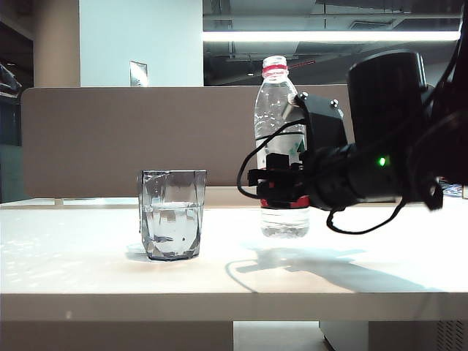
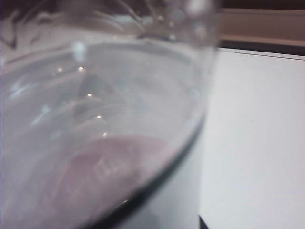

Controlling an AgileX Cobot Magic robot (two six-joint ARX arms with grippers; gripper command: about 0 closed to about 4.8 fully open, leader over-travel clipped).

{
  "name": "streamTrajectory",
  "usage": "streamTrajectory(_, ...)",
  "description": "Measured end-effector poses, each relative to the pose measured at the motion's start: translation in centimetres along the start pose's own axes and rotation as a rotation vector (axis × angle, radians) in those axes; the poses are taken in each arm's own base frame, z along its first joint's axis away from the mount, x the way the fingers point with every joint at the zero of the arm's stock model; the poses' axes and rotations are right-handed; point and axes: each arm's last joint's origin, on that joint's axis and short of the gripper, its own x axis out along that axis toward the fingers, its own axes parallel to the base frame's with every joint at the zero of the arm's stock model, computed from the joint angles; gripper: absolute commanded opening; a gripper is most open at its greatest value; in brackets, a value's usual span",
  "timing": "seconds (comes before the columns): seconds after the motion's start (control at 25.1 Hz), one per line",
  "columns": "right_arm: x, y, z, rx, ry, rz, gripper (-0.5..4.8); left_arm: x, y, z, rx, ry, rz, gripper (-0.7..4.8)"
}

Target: Pick up the mineral water bottle on the table and pour water into the mug until it's half full.

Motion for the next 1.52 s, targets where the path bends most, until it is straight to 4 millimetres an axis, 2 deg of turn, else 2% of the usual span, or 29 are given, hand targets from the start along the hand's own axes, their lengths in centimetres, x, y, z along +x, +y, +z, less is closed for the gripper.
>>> streamTrajectory(0.12,0.3,0.0,-1.0,0.043,-0.058,0.007,2.25,0.0,0.0,0.0,0.000,0.000,0.000,-0.05)
streamTrajectory(0.28,0.5,-0.1,-2.3,0.046,-0.042,0.010,2.25,0.0,0.0,0.0,0.000,0.000,0.000,-0.05)
streamTrajectory(0.4,0.5,-0.1,-2.5,0.047,-0.044,0.029,2.26,0.0,0.0,0.0,0.000,0.000,0.000,-0.05)
streamTrajectory(0.56,0.5,0.0,-2.5,0.046,-0.042,0.050,3.17,0.0,0.0,0.0,0.000,0.000,0.000,-0.05)
streamTrajectory(0.68,0.5,0.0,-2.5,0.047,-0.043,0.052,4.21,0.0,0.0,0.0,0.000,0.000,0.000,-0.05)
streamTrajectory(0.8,0.5,0.0,-2.5,0.048,-0.041,0.055,4.51,0.0,0.0,0.0,0.000,0.000,0.000,-0.05)
streamTrajectory(0.84,0.5,0.0,-2.5,0.048,-0.041,0.056,4.77,0.0,0.0,0.0,0.000,0.000,0.000,-0.05)
streamTrajectory(1.04,0.5,0.1,-2.6,0.047,-0.039,0.072,4.79,0.0,0.0,0.0,0.000,0.000,0.000,-0.05)
streamTrajectory(1.12,-0.1,0.0,-2.9,0.046,-0.021,0.071,4.79,0.0,0.0,0.0,0.000,0.000,0.000,-0.05)
streamTrajectory(1.2,-1.6,-0.1,-2.9,0.018,0.002,0.069,4.79,0.0,0.0,0.0,0.000,0.000,0.000,-0.05)
streamTrajectory(1.32,-5.4,-0.4,-2.1,-0.018,0.005,0.052,4.76,0.0,0.0,0.0,0.000,0.000,0.000,-0.05)
streamTrajectory(1.4,-7.6,-0.6,-1.6,-0.022,-0.002,0.021,3.22,0.0,0.0,0.0,0.000,0.000,0.000,-0.05)
streamTrajectory(1.44,-8.7,-0.7,-1.5,-0.022,-0.004,0.009,2.25,0.0,0.0,0.0,0.000,0.002,0.000,-0.05)
streamTrajectory(1.52,-10.9,-0.9,-1.5,-0.023,-0.001,0.002,1.10,0.0,0.0,0.0,0.000,0.001,0.000,-0.05)
